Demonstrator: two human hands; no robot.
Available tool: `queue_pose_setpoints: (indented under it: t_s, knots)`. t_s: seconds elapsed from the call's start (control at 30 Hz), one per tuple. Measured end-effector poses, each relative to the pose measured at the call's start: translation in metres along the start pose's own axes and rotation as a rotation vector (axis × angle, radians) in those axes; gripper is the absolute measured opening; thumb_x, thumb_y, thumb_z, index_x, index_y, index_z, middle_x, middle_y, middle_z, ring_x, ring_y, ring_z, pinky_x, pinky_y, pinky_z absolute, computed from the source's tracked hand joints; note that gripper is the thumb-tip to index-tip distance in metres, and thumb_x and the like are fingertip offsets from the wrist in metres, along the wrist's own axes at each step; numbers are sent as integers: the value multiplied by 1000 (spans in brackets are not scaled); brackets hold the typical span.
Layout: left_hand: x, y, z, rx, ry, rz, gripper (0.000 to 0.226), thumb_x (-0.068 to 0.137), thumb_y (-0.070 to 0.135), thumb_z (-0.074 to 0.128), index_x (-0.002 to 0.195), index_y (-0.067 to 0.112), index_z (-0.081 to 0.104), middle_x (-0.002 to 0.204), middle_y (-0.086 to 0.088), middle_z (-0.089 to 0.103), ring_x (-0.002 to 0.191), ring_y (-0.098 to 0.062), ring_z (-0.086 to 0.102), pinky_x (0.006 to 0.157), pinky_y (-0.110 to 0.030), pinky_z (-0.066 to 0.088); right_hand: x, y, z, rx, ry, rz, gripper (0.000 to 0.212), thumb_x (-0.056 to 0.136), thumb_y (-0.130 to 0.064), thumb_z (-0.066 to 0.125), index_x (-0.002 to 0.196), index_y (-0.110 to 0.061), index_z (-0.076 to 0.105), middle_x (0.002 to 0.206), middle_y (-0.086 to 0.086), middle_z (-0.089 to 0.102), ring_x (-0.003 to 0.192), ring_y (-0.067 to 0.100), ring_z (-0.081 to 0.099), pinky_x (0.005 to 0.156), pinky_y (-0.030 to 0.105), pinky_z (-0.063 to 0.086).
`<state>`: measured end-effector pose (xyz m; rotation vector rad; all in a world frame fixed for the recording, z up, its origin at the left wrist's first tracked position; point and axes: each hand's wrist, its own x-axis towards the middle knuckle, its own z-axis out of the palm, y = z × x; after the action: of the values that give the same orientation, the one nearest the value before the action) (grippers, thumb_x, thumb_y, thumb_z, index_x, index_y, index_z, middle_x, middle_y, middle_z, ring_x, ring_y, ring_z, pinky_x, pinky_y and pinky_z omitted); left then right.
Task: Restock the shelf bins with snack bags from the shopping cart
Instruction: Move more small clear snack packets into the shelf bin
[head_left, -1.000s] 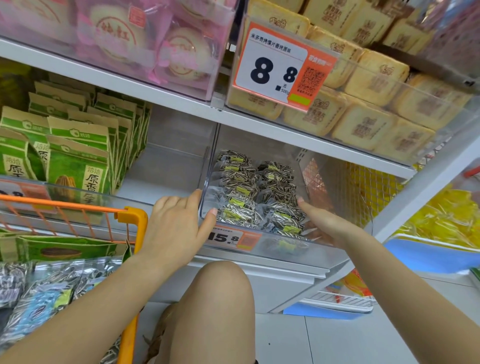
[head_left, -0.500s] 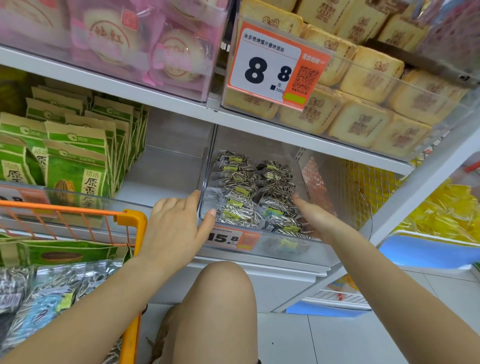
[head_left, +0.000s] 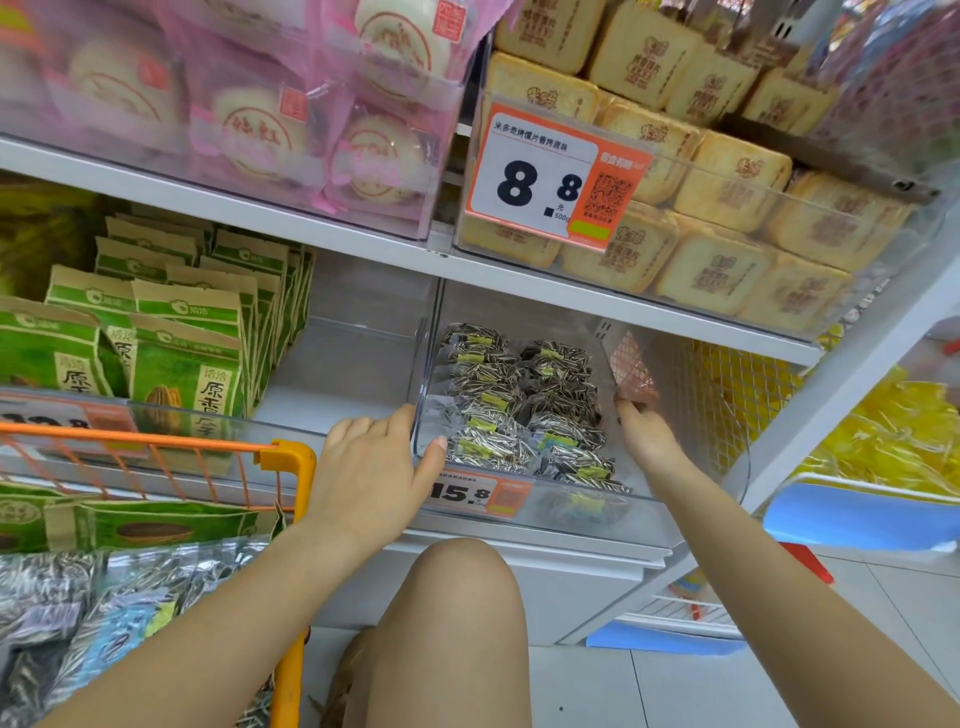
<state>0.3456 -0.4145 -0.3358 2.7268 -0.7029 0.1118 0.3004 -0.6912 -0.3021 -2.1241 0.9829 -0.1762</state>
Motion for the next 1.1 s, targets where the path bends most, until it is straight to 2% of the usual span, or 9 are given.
queue_pose_setpoints:
  t_s: [0.1, 0.2, 0.33, 0.47, 0.57, 0.67, 0.73, 0.93, 1.1]
  knots:
    - [2, 5, -15, -31, -104, -9, 58, 96, 55, 21, 138, 19, 37, 124, -7, 59, 118, -25, 47, 101, -34, 28, -30, -15, 3, -163, 57, -327, 42, 101, -38, 37, 127, -9, 53, 120, 13, 61, 106, 28, 54, 82, 32, 37]
    - [-13, -8, -41, -50, -61, 77, 72, 92, 64, 12, 147, 20, 25, 145, -3, 42, 135, -21, 33, 111, -32, 20, -67, -32, 19, -441, 49, -772, 35, 99, -36, 41, 119, -17, 62, 115, 1, 65, 108, 21, 57, 83, 32, 43]
    - [-70, -50, -82, -8, -43, 213, 74, 81, 64, 10, 138, 29, 43, 151, 5, 32, 133, -17, 38, 106, -33, 32, -120, -60, 58, -662, 41, -1215, 31, 90, -36, 43, 94, -18, 68, 82, -1, 66, 80, 24, 64, 69, 31, 50]
    - [-121, -117, -105, 89, -222, 76, 67, 84, 64, 10, 137, 34, 37, 145, 13, 37, 124, -10, 47, 96, -29, 43, -164, -85, 100, -602, -105, -1307, 32, 89, -39, 42, 94, -22, 69, 83, -6, 69, 76, 20, 67, 59, 29, 51]
    - [-153, -173, -109, 275, -420, -74, 49, 94, 57, 30, 133, 28, 39, 129, 4, 55, 113, -16, 56, 86, -31, 48, -188, -100, 133, -659, -206, -1433, 34, 88, -40, 41, 92, -20, 67, 80, -3, 67, 75, 22, 67, 55, 29, 50]
    - [-179, -210, -110, 304, -511, -184, 50, 94, 56, 38, 132, 23, 42, 119, -3, 61, 107, -20, 59, 81, -32, 49, -205, -110, 168, -851, -411, -1454, 39, 95, -46, 40, 117, -19, 57, 106, 1, 65, 102, 24, 61, 75, 37, 53]
    - [-189, -223, -110, 204, -502, -229, 54, 92, 59, 39, 135, 25, 40, 116, -2, 62, 105, -18, 59, 75, -30, 47, -211, -114, 190, -1003, -552, -1365, 45, 96, -47, 43, 132, -19, 45, 124, 4, 58, 117, 26, 53, 89, 41, 49]
    - [-208, -240, -102, 49, -339, -296, 47, 93, 53, 42, 134, 30, 43, 123, 6, 61, 105, -12, 60, 82, -31, 50, -236, -129, 240, -1236, -731, -1326, 47, 92, -31, 58, 134, -17, 44, 124, 6, 58, 109, 28, 57, 71, 34, 47]
    - [-205, -239, -100, -130, -274, -348, 47, 93, 53, 46, 133, 30, 46, 117, 12, 61, 98, -8, 60, 83, -34, 52, -271, -134, 258, -1119, -1248, -1211, 84, 81, -41, 73, 149, -29, 26, 139, 6, 51, 119, 28, 52, 88, 36, 45]
